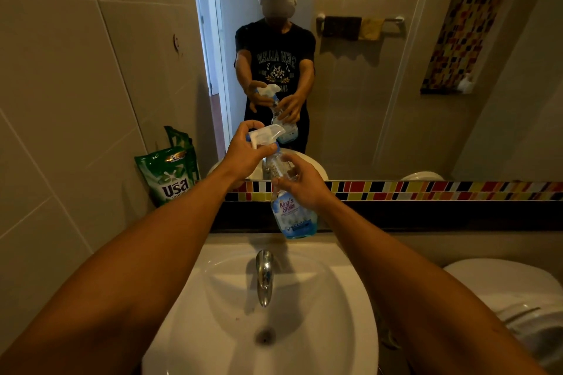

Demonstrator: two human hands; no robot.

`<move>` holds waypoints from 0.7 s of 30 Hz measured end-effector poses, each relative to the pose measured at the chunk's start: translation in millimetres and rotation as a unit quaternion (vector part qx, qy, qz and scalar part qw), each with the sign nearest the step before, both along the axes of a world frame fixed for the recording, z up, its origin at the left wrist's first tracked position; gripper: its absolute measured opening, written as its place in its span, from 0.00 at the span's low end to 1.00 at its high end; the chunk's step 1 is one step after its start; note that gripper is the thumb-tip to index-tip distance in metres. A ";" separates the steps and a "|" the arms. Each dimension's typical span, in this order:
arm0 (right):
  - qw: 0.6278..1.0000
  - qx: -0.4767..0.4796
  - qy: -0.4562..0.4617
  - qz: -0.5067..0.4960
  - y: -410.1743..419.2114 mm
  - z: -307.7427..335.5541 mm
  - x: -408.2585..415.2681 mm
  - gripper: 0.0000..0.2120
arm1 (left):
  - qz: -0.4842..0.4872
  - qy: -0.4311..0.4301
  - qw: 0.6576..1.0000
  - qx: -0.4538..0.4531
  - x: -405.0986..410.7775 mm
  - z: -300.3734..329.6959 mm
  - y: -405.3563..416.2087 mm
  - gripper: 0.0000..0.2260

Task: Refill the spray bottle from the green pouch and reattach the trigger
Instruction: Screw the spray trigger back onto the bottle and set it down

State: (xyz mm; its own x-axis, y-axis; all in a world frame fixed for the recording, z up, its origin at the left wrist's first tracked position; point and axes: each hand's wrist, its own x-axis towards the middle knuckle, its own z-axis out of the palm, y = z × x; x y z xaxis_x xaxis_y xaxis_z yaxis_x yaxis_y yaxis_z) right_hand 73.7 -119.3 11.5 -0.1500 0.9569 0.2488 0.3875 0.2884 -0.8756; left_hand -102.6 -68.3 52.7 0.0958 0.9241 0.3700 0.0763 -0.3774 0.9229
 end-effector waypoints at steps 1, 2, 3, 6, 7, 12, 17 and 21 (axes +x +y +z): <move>1.000 -0.003 0.000 -0.003 0.5 -0.8 0.4 0.28 | -0.004 0.005 1.000 -0.002 0.1 -0.4 0.8 0.24; 1.000 -0.005 0.000 -0.005 0.9 -1.4 0.6 0.29 | -0.008 0.008 1.000 -0.004 0.4 -0.8 1.3 0.24; 1.000 -0.005 0.000 -0.004 1.3 -1.8 0.9 0.28 | -0.011 0.007 1.000 -0.004 0.8 -1.2 1.5 0.24; 1.000 0.004 -0.007 0.000 1.5 -0.2 0.7 0.27 | -0.024 -0.012 1.000 -0.001 0.2 -3.3 1.4 0.25; 1.000 0.007 -0.009 0.002 1.6 1.0 0.8 0.26 | -0.024 -0.015 1.000 -0.001 0.0 -3.6 1.5 0.25; 1.000 0.009 -0.006 0.012 2.9 3.4 1.0 0.28 | -0.015 0.003 1.000 -0.011 -3.5 -2.1 5.9 0.24; 1.000 0.011 -0.009 0.012 2.5 0.9 1.5 0.27 | -0.019 -0.013 0.999 -0.023 1.2 -2.6 4.7 0.24; 1.000 0.020 -0.021 0.011 2.8 2.7 0.2 0.27 | -0.018 -0.015 1.000 -0.005 3.3 -3.9 1.4 0.24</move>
State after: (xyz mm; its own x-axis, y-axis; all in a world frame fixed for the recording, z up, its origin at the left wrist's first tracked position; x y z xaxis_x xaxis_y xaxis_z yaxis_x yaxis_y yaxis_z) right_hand 73.9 -116.5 14.1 -0.1819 0.9425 0.2803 0.4174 0.3321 -0.8458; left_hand -99.3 -66.9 48.7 0.1181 0.9241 0.3634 0.0340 -0.3695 0.9286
